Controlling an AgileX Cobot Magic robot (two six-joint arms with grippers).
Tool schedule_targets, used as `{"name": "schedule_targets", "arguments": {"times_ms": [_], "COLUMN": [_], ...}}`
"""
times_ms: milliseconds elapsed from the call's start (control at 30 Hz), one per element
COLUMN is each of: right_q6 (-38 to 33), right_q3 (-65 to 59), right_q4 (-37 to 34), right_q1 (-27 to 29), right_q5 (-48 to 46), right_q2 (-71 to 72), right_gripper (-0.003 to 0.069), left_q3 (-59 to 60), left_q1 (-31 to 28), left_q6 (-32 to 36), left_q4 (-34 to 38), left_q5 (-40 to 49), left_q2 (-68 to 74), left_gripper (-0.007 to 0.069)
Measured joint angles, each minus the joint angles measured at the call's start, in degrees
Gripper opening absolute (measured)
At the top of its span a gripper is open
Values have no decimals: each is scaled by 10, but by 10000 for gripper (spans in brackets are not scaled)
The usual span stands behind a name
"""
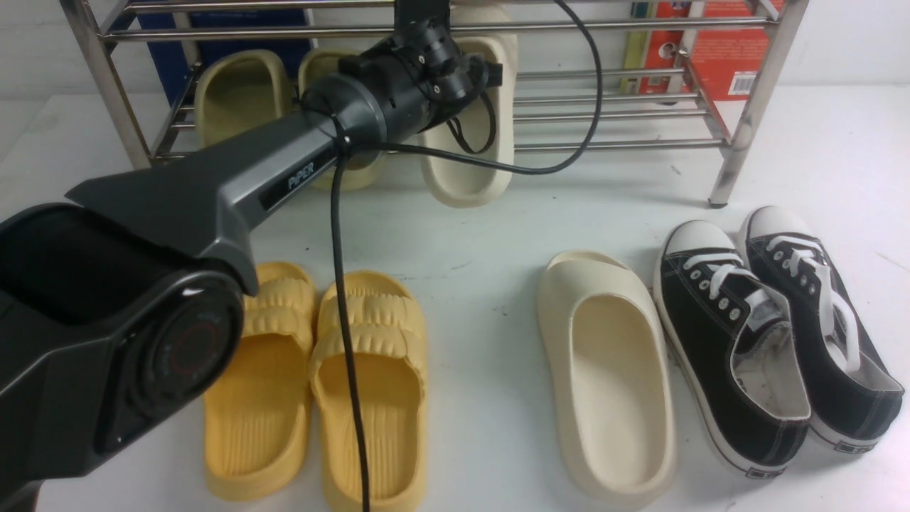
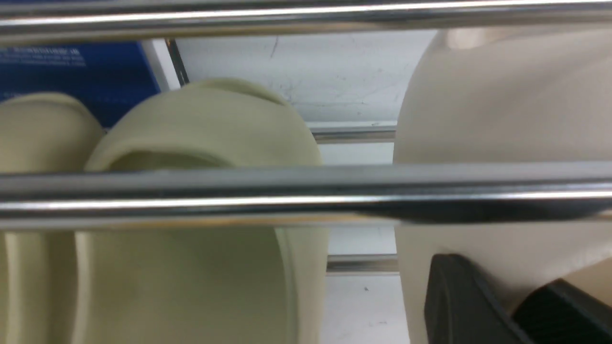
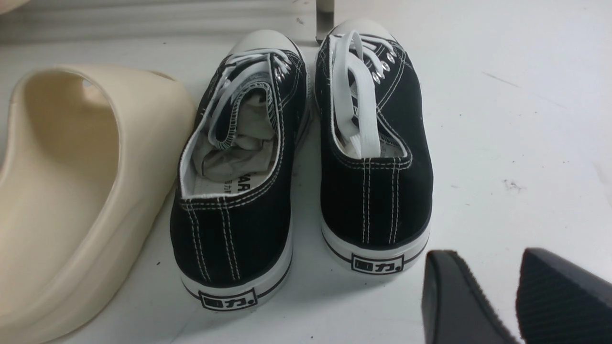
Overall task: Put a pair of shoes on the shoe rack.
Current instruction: Use the left arm to put a shoe into the shoe rack
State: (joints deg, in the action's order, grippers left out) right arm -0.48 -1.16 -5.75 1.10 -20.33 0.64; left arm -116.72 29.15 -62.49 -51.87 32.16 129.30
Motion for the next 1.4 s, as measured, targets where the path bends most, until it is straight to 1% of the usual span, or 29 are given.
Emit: {"name": "schedule_targets", "arguments": {"times_ms": [200, 233, 267, 300, 333, 400, 433, 567, 867, 1067, 1200, 1267, 1333, 1400], "right_q6": [0, 0, 0, 0, 0, 0, 0, 0, 0, 0, 0, 0, 0, 0], "right_q3": [0, 0, 0, 0, 0, 0, 0, 0, 0, 0, 0, 0, 0, 0], "right_q4": [0, 0, 0, 0, 0, 0, 0, 0, 0, 1, 1, 1, 1, 1], "right_q1": [0, 0, 0, 0, 0, 0, 0, 0, 0, 0, 0, 0, 0, 0], "right_q5": [0, 0, 0, 0, 0, 0, 0, 0, 0, 0, 0, 0, 0, 0], "right_q2": [0, 0, 0, 0, 0, 0, 0, 0, 0, 0, 0, 0, 0, 0], "right_gripper": [246, 246, 246, 246, 246, 246, 246, 246, 246, 246, 246, 246, 246, 246], "left_q3": [0, 0, 0, 0, 0, 0, 0, 0, -3, -3, -3, -3, -3, -3], "left_q1": [0, 1, 2, 2, 4, 9, 13, 25, 33, 33, 47, 61, 82, 102], "left_q6": [-3, -3, -3, -3, -3, -3, -3, -3, -3, -3, 24, 48, 72, 100], "left_q4": [28, 33, 36, 38, 40, 41, 42, 43, 42, 43, 43, 44, 45, 50], "left_q5": [2, 10, 17, 19, 31, 46, 49, 57, 79, 114, 142, 159, 183, 213], "left_q2": [0, 0, 0, 0, -1, -3, -5, -16, -42, -42, -46, -53, -63, -76], "left_gripper": [175, 228, 255, 260, 297, 330, 344, 360, 362, 362, 351, 324, 271, 181]}}
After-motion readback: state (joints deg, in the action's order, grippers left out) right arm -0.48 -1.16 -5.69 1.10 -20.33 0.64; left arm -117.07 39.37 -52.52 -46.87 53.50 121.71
